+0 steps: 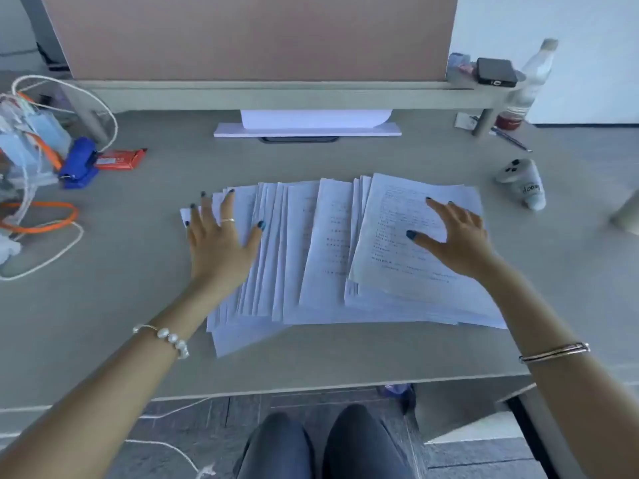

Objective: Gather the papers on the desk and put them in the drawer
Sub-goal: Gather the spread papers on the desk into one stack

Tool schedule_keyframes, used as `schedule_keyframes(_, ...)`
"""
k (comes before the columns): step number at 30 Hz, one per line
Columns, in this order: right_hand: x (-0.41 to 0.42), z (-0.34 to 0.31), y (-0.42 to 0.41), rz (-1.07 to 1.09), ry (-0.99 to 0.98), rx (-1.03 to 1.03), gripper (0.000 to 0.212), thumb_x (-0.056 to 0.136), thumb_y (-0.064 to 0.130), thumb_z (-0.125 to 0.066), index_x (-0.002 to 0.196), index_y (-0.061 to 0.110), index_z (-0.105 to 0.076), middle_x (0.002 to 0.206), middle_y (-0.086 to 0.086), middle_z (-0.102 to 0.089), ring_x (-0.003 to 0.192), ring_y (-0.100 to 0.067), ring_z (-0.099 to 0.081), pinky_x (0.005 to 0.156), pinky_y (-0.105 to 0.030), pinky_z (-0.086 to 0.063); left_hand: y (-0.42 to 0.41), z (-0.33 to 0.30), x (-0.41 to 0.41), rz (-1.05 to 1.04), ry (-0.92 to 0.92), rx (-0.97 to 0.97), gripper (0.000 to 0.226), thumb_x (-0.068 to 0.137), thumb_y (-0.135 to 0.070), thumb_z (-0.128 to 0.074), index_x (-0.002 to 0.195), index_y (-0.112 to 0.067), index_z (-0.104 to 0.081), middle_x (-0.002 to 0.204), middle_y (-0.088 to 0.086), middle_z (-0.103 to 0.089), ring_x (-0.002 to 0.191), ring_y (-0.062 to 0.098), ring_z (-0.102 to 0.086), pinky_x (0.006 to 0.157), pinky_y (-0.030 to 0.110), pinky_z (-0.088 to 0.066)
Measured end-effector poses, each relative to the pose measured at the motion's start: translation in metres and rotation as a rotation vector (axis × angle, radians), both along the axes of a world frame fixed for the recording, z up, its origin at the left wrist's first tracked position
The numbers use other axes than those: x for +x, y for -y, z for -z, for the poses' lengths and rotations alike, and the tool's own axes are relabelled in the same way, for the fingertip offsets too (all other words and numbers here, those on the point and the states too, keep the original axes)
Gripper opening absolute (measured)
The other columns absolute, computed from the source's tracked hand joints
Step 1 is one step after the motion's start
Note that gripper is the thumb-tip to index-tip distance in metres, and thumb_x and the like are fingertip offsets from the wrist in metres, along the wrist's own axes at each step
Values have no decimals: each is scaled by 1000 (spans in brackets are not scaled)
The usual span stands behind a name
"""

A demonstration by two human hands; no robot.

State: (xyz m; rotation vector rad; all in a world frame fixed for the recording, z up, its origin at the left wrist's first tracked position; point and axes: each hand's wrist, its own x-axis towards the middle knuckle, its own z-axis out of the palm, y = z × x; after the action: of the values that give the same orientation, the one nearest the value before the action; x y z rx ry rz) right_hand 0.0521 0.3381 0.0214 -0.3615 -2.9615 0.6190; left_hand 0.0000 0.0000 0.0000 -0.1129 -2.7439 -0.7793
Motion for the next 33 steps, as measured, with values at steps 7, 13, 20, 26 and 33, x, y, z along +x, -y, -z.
schedule_keyframes(7,19,22,-36,300,131,-41,74,75,64,-54,137,29,-34,141,-19,-35,131,-36,-22,109,-45,-22,47,25,11,-150,301,-122,77,88,-58,-30,147,-13,-8,156,22,-11,145,35,-3,118,48,-3)
schedule_keyframes(13,-4,20,-4,141,81,-52,65,77,59,-56,133,29,-42,141,-18,-35,132,-34,-19,111,-43,-24,23,16,7,20,334,-46,73,91,-54,-26,147,-11,-10,158,14,-10,147,28,-2,119,41,-3)
schedule_keyframes(20,-41,25,81,-146,38,-83,63,76,59,-57,132,33,-42,145,-15,-32,132,-33,-21,113,-37,-21,-32,-4,-2,288,383,312,69,91,-53,-30,147,-18,-11,157,3,-21,144,21,-18,116,32,-14)
schedule_keyframes(26,-43,28,87,-141,34,-127,63,75,60,-57,131,33,-43,147,-10,-29,134,-30,-17,115,-39,-21,-36,-12,-11,292,378,671,65,88,-13,-55,143,-23,-23,135,-11,-39,116,8,-43,90,22,-40)
schedule_keyframes(33,-37,23,82,-145,21,-118,73,76,58,-57,140,34,-30,149,-8,-29,134,-29,-18,112,-40,-20,-32,-18,-8,177,339,834,65,80,10,-52,135,-22,-37,98,-16,-50,94,13,-54,69,19,-46)
